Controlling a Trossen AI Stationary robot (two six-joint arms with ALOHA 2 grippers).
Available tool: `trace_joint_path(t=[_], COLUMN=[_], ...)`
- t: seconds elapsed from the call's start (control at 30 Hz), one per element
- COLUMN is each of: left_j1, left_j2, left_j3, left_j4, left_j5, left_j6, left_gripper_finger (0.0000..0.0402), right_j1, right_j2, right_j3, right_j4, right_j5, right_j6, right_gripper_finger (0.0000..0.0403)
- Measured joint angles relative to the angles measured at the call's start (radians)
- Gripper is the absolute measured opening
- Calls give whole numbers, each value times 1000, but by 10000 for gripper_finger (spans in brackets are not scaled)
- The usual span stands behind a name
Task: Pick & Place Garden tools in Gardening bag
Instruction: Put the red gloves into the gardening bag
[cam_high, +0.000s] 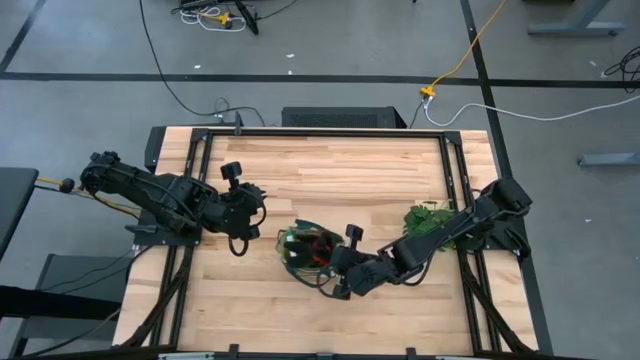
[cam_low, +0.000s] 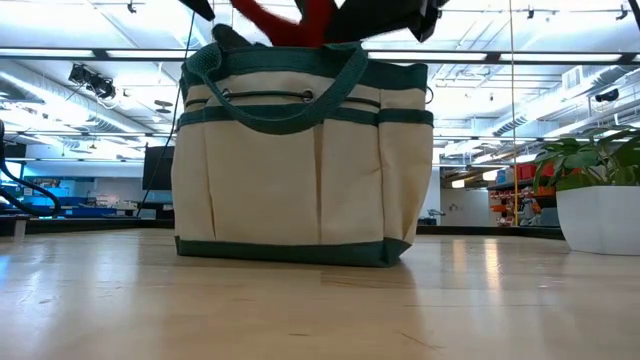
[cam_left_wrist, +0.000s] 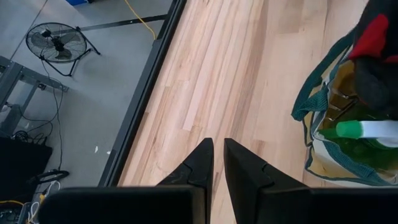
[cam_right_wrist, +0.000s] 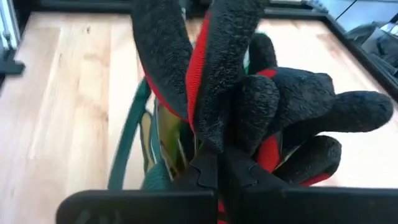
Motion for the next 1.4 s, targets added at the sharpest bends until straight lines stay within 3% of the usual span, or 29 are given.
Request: trace_joint_path(t=[0.63, 0.87, 1.4], left_j1=[0, 0, 0], left_j2=[0, 0, 0], left_j3=[0, 0, 0], left_j4=[-3, -4, -5], left_j5=[0, 0, 0], left_j6=[1, 2, 0], left_gripper_finger=[44, 44, 44], right_j1=[7, 7, 12], right_j2=[26, 23, -7], right_j3=[0, 0, 0], right_j4=[7, 8, 12], right_j5=[-82, -80, -92], right_j6=[44, 35, 4], right_gripper_finger=[10, 33, 36])
